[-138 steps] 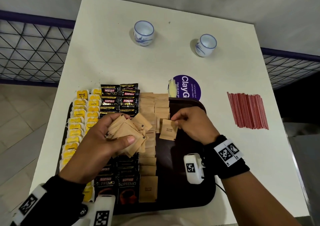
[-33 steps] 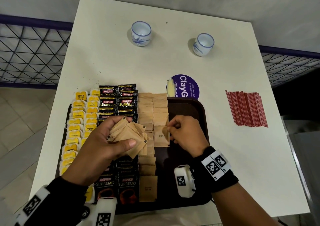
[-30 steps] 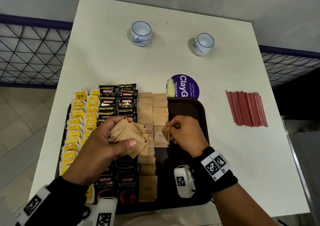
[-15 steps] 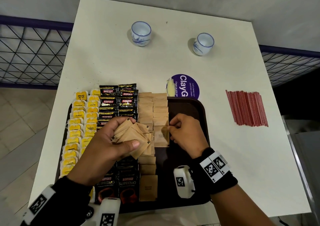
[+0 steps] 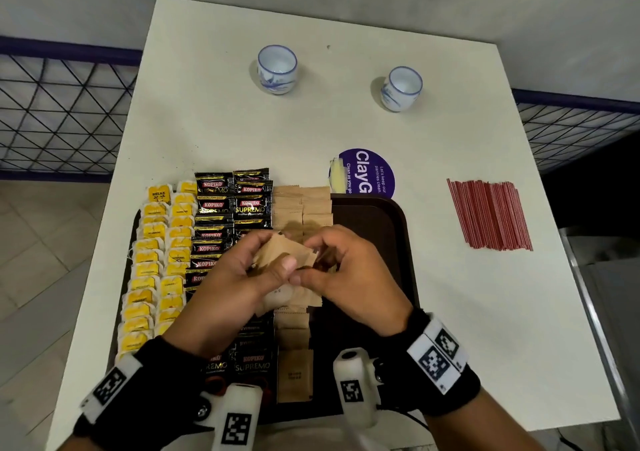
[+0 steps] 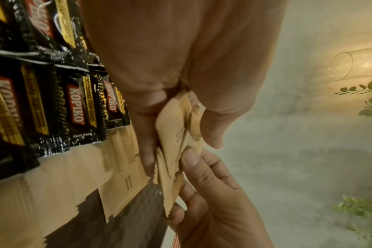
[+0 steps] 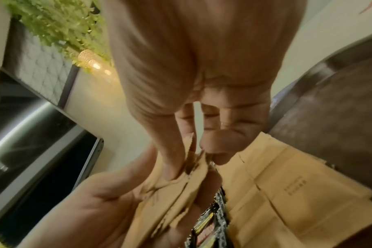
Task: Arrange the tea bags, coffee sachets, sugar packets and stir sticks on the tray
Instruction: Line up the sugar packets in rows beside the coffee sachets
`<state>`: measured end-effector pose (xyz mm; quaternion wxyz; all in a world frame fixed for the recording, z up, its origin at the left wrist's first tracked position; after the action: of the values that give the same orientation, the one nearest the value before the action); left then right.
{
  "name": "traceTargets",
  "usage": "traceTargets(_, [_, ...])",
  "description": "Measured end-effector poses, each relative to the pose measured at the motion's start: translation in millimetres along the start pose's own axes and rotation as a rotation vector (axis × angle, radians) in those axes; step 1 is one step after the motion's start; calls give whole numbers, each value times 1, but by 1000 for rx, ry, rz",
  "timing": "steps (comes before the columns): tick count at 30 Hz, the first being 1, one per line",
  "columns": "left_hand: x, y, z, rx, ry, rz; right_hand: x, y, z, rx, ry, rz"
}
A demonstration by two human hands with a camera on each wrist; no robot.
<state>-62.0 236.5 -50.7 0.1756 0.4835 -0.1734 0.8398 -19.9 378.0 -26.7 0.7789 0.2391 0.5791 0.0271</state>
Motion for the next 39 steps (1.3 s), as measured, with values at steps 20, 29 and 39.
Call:
traceTargets(20, [2,7,4,63,-38,-254,9,22,-2,25,-112,-20])
traceTargets(29, [20,45,12,141,-87,-221,73,59,13,106,-395,-106])
traceTargets(39, [8,44,18,122,-35,-166,93,26,22,-15,-481,-41])
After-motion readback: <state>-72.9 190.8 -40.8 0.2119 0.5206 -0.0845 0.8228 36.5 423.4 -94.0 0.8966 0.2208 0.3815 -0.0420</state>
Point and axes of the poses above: each hand's wrist, its own z-axis away from the middle knuckle, its own y-axis out of the back of the hand, x = y × z, the point moved 10 cm from there along -z, towards the middle knuckle, and after that the axes turned 6 degrees about x, right-handed, at the moved point
